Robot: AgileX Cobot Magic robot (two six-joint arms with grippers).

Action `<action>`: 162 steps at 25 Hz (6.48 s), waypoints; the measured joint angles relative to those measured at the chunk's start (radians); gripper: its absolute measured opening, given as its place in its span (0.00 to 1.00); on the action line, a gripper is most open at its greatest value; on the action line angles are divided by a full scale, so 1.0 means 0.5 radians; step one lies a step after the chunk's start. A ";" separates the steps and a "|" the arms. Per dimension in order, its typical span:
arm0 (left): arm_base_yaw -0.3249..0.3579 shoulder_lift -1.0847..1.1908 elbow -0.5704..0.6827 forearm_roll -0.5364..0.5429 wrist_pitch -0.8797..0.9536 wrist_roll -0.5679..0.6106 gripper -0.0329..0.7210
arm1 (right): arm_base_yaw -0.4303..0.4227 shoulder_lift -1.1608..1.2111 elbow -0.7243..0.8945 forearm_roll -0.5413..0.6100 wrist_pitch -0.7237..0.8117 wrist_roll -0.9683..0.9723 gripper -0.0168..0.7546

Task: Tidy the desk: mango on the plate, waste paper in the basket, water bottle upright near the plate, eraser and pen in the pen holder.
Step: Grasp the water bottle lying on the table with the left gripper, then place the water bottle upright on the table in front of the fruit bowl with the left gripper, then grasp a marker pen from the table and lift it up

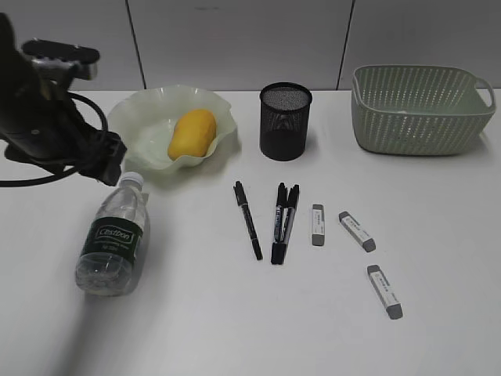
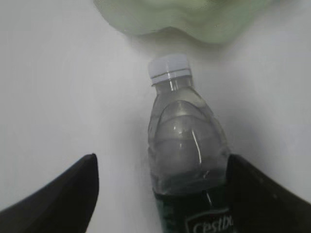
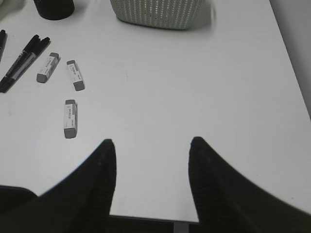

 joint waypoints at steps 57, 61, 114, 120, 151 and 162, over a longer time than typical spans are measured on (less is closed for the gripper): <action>0.085 0.483 1.206 -0.088 -3.827 0.601 0.62 | 0.000 0.000 0.000 -0.004 0.000 0.002 0.46; 0.086 0.478 1.273 -0.051 -3.894 0.601 0.65 | 0.000 0.000 0.000 -0.004 0.000 0.002 0.46; 0.086 -3.389 1.116 0.024 0.706 0.193 0.55 | 0.000 0.000 0.000 -0.004 -0.004 0.002 0.45; 0.086 -3.389 1.116 0.024 0.706 0.193 0.55 | 0.000 0.343 -0.049 0.095 -0.220 -0.038 0.46; 0.086 -3.389 1.116 0.016 0.706 0.193 0.71 | 0.835 4.160 -1.894 0.456 -0.661 0.419 0.41; 0.086 -3.389 1.116 0.016 0.705 0.193 0.71 | 0.835 4.313 -1.976 0.344 -0.628 0.519 0.32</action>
